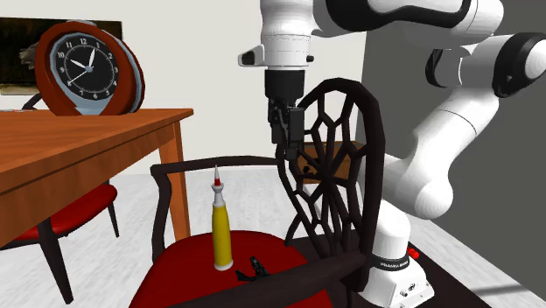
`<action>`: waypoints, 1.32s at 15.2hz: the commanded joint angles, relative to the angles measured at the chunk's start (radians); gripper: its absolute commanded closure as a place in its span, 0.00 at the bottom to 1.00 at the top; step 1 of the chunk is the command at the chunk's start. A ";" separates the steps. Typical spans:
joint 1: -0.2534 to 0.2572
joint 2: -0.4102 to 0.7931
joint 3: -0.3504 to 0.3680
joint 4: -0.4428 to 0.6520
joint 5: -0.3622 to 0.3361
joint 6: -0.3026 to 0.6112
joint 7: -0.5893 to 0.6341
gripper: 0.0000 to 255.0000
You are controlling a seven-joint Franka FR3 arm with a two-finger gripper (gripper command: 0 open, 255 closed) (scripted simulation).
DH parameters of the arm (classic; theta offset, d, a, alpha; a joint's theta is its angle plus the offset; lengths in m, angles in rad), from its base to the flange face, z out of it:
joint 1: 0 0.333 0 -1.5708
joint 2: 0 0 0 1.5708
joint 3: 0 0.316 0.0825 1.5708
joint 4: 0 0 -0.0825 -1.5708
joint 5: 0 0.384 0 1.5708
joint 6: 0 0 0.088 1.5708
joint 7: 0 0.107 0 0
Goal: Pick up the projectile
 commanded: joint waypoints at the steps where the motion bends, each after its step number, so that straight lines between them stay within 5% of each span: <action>1: 0.000 0.000 0.000 0.000 0.000 0.000 0.000 0.00; 14: -0.078 0.365 -0.129 0.056 -0.072 0.391 -0.043 0.00; 20: -0.082 0.388 -0.136 0.003 -0.077 0.470 -0.037 0.00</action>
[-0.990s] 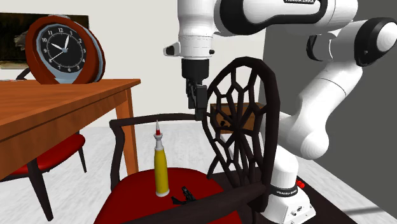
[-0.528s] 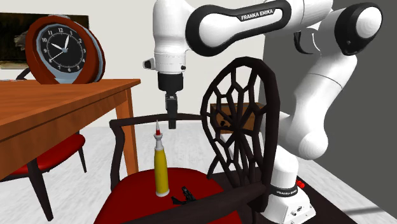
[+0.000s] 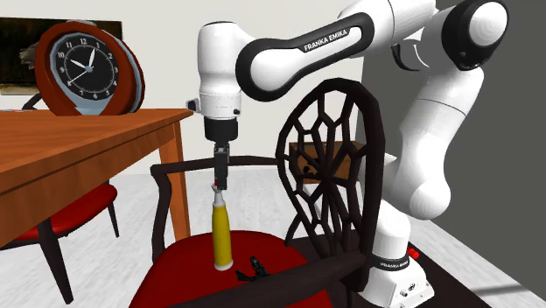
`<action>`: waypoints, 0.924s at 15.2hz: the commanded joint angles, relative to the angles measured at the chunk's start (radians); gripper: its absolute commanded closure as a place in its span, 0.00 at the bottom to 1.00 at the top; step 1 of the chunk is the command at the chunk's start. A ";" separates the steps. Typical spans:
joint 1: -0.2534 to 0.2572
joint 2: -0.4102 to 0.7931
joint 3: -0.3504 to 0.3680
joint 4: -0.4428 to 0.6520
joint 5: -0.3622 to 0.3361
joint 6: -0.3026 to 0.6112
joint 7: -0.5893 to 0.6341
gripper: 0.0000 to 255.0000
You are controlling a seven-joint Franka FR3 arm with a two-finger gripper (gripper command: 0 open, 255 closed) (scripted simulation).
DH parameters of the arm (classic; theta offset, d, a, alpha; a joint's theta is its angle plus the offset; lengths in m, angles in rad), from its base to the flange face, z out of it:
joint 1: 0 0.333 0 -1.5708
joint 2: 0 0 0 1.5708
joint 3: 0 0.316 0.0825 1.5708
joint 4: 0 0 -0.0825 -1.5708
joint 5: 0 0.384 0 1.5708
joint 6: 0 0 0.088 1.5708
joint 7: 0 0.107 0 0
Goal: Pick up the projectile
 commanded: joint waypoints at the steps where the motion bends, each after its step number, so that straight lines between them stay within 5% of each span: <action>1: -0.001 0.008 -0.002 -0.019 -0.002 0.028 0.003 0.00; 4: -0.001 0.013 -0.002 -0.036 -0.003 0.050 0.005 0.00; 5: -0.001 0.013 -0.001 -0.036 -0.003 0.050 0.006 1.00; 14: -0.001 0.013 -0.002 -0.036 -0.003 0.050 0.005 1.00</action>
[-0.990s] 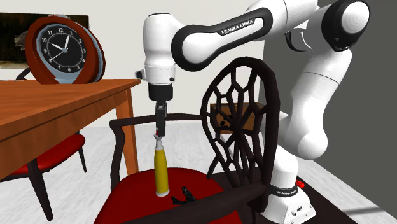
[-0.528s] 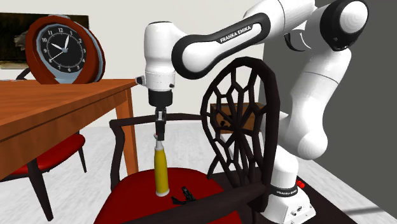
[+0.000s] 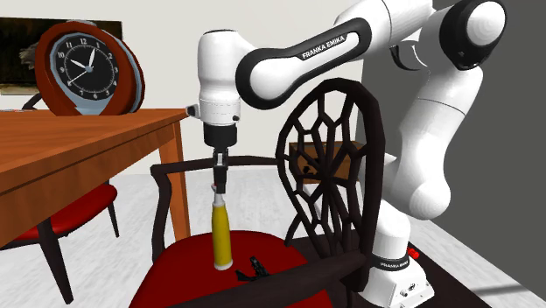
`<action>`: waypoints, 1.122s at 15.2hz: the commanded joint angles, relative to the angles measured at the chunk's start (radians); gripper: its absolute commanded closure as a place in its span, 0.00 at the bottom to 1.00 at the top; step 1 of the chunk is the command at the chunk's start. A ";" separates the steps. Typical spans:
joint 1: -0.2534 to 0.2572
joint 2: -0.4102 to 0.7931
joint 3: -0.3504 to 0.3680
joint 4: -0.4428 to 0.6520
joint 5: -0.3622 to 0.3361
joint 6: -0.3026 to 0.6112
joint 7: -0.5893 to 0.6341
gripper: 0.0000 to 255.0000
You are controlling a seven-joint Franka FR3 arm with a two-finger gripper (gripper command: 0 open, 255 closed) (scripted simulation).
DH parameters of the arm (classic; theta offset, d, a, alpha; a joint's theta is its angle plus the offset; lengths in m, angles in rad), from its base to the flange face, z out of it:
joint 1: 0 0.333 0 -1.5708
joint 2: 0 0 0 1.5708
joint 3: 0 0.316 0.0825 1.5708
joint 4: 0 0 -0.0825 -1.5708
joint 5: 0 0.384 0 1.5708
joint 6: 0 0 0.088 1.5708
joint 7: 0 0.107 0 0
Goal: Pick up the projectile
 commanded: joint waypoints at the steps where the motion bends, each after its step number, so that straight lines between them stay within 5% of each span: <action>1: 0.000 -0.002 0.001 0.001 -0.001 -0.016 -0.002 1.00; 17: 0.004 -0.025 0.009 0.172 0.012 -0.209 -0.023 1.00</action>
